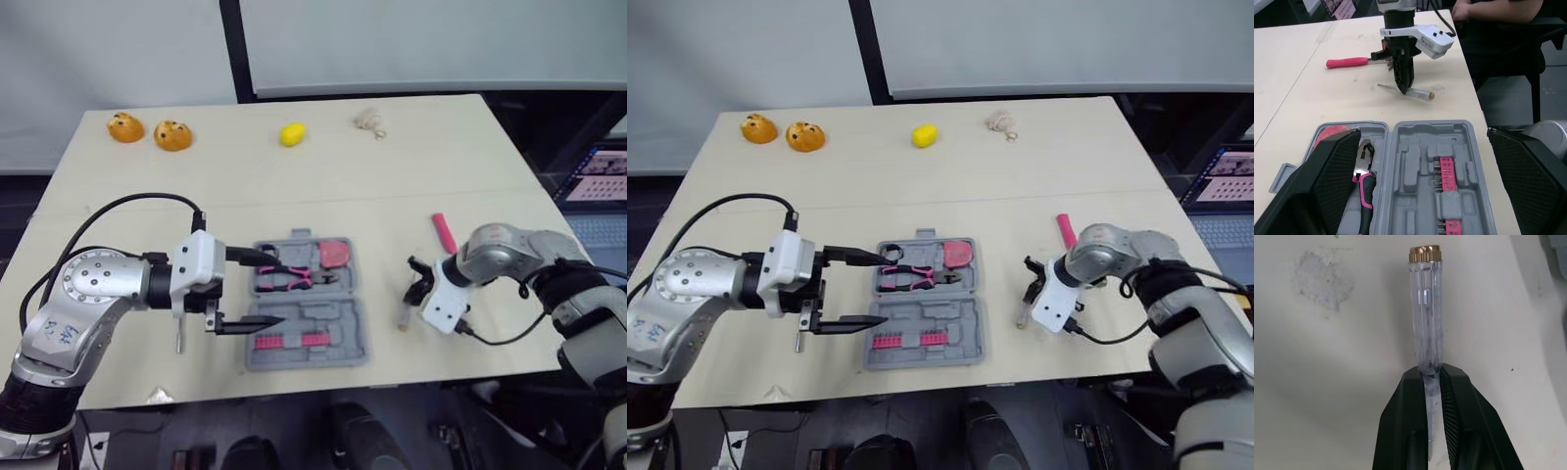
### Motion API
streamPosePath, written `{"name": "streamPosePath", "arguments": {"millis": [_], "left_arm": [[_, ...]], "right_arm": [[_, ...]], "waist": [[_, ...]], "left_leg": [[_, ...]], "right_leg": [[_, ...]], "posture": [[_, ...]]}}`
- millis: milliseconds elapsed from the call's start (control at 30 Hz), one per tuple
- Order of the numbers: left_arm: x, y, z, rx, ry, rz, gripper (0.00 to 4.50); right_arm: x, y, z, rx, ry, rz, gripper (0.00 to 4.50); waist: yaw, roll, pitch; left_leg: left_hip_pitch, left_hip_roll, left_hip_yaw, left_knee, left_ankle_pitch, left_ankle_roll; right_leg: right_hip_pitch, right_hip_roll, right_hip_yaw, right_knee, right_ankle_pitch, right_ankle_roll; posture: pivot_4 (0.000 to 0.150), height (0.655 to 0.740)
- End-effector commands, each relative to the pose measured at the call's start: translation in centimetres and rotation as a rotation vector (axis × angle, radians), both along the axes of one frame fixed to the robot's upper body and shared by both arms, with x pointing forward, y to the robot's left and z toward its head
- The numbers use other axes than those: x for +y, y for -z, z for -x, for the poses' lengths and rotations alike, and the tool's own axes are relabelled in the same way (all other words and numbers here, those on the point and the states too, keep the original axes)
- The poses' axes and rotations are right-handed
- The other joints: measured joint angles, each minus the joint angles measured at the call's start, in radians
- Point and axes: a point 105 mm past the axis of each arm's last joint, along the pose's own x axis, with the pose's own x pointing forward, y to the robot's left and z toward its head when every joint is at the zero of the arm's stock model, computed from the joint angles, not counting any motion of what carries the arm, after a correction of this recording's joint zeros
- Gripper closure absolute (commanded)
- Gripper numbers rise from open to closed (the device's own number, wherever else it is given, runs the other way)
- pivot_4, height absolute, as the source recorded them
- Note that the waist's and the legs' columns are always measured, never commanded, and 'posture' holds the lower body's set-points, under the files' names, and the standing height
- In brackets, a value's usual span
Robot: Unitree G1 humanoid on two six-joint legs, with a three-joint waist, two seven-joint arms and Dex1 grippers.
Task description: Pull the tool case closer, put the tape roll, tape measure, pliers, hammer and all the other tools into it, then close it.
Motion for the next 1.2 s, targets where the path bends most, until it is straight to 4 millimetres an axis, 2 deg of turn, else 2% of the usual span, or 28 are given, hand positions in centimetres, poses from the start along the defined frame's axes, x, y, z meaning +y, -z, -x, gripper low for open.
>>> {"name": "streamPosePath", "arguments": {"millis": [33,133,233,433,633,767,967,1100,1200], "left_arm": [[-0.2,-0.5,-0.1,-0.035,0.005,0.014,0.00],[-0.5,-0.1,-0.1,-0.031,0.007,0.032,0.00],[-0.9,0.2,0.0,-0.026,0.012,0.045,0.00],[-1.4,0.5,0.0,-0.023,0.017,0.063,0.00],[-1.5,0.6,0.2,-0.021,0.014,0.075,0.00],[-1.4,0.6,0.2,-0.020,0.007,0.073,0.00],[-1.2,0.4,0.1,-0.024,0.005,0.066,0.00],[-1.2,0.3,0.0,-0.026,0.011,0.061,0.00],[-1.3,0.2,-0.2,-0.028,0.021,0.059,0.00]], "right_arm": [[-0.8,-1.7,0.9,0.128,0.313,-0.129,4.47],[-2.2,-1.4,2.3,0.259,0.644,-0.174,4.47],[-2.1,-1.6,2.9,0.347,0.891,-0.257,4.47],[-1.6,-1.4,3.9,0.494,1.219,-0.328,4.47],[-0.5,-1.3,1.7,0.620,1.662,-0.508,4.47],[0.2,-1.2,1.1,0.642,1.732,-0.551,4.47],[0.5,-0.5,-0.8,0.566,1.818,-0.670,4.47],[0.9,-0.4,-1.0,0.580,1.827,-0.734,4.47],[1.1,-0.7,-1.0,0.563,1.789,-0.798,3.13]], "waist": [[0.007,0.000,0.000],[0.024,0.000,0.000],[0.030,0.000,0.000],[0.037,0.000,0.000],[0.028,0.000,0.000],[0.028,0.000,0.000],[0.021,-0.002,-0.002],[0.017,-0.002,-0.002],[0.020,-0.003,-0.002]], "left_leg": [[-0.001,0.000,-0.001,0.000,0.000,0.000],[-0.002,0.000,-0.006,0.001,0.000,0.000],[-0.002,0.000,-0.007,0.001,0.000,0.000],[-0.002,-0.001,-0.007,0.001,0.000,0.000],[-0.002,-0.001,-0.006,0.001,0.000,-0.001],[-0.004,-0.001,-0.006,0.000,0.000,-0.001],[-0.005,-0.002,-0.007,0.000,0.000,-0.001],[-0.005,-0.002,-0.006,0.000,0.000,-0.001],[-0.005,-0.002,-0.006,0.000,0.000,-0.001]], "right_leg": [[0.000,0.000,-0.001,0.000,0.000,0.000],[0.000,0.000,-0.001,0.001,0.000,0.000],[0.000,0.000,-0.001,0.001,0.000,0.000],[0.000,0.000,-0.002,0.001,0.000,0.000],[0.000,0.000,-0.001,0.001,0.000,0.000],[-0.001,0.000,-0.001,-0.001,0.000,0.000],[-0.001,0.000,-0.002,-0.002,0.001,0.001],[-0.001,0.000,-0.001,-0.002,0.001,0.001],[-0.001,0.000,-0.001,-0.002,0.001,0.001]], "posture": [[0.150,0.7400],[0.150,0.7400],[0.150,0.7400],[0.150,0.7400],[0.150,0.7400],[0.150,0.7400],[0.150,0.7400],[0.150,0.7400],[0.150,0.7400]]}}
